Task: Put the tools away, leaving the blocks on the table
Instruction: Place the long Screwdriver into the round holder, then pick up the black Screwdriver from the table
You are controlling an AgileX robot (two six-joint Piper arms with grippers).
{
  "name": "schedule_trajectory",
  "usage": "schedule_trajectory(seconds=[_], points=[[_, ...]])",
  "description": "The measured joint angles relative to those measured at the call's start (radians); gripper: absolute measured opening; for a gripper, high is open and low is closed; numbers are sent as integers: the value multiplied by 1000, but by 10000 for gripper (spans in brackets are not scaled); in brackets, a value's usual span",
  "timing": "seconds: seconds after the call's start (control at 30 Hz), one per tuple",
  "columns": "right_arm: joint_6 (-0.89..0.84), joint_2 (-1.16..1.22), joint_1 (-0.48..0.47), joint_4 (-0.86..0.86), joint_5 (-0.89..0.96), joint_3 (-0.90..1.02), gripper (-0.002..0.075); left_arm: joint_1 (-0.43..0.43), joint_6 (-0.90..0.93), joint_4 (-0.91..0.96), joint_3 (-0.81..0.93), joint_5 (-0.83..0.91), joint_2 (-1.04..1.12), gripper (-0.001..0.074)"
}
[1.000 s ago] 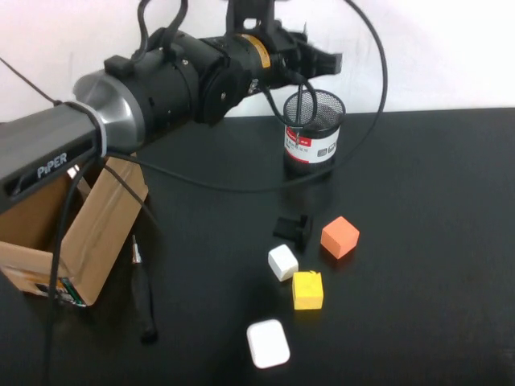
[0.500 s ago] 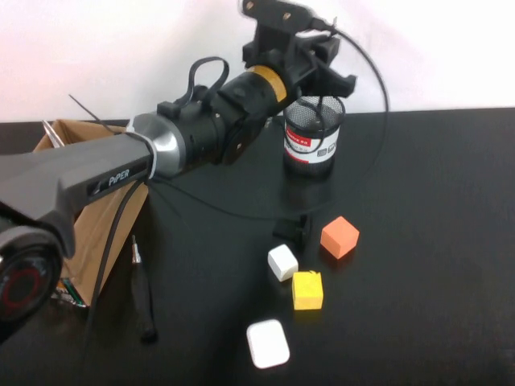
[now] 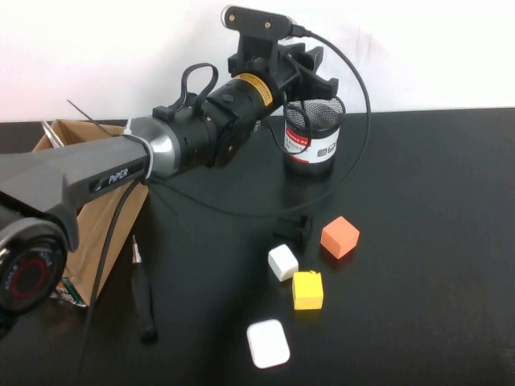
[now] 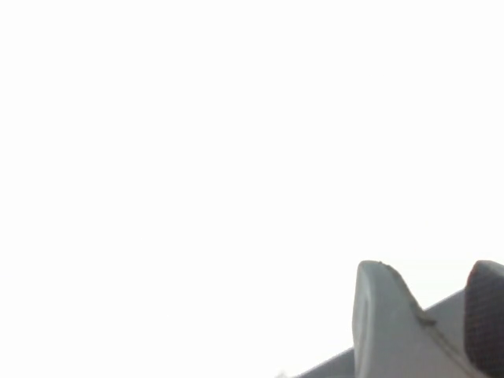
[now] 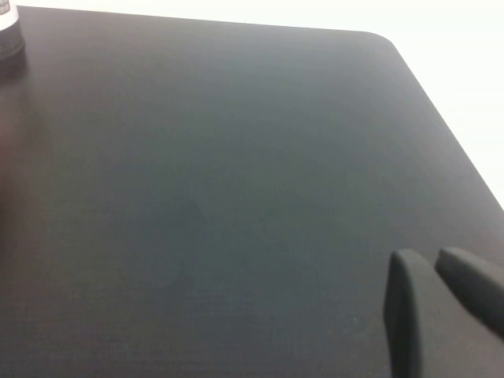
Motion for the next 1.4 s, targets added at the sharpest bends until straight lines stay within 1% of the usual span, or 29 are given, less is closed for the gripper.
schedule_trajectory(seconds=[0.2, 0.5, 0.57, 0.7, 0.77, 0.87, 1.07, 1.2, 1.4], points=[[0, 0, 0, 0, 0, 0, -3, 0, 0, -3, 0, 86, -49, 190], [0, 0, 0, 0, 0, 0, -3, -2, 0, -7, 0, 277, -208, 188], [0, 0, 0, 0, 0, 0, -3, -2, 1, -7, 0, 344, -248, 169], [0, 0, 0, 0, 0, 0, -3, -2, 8, -7, 0, 510, -309, 60], [0, 0, 0, 0, 0, 0, -3, -2, 8, -7, 0, 592, -323, 23], [0, 0, 0, 0, 0, 0, -3, -2, 8, -7, 0, 696, -326, 5], [0, 0, 0, 0, 0, 0, -3, -2, 8, -9, 2, 871, -337, 0], [0, 0, 0, 0, 0, 0, -3, -2, 8, -9, 45, 914, -397, 0], [0, 0, 0, 0, 0, 0, -3, 5, -15, -9, 220, 914, -544, 0]])
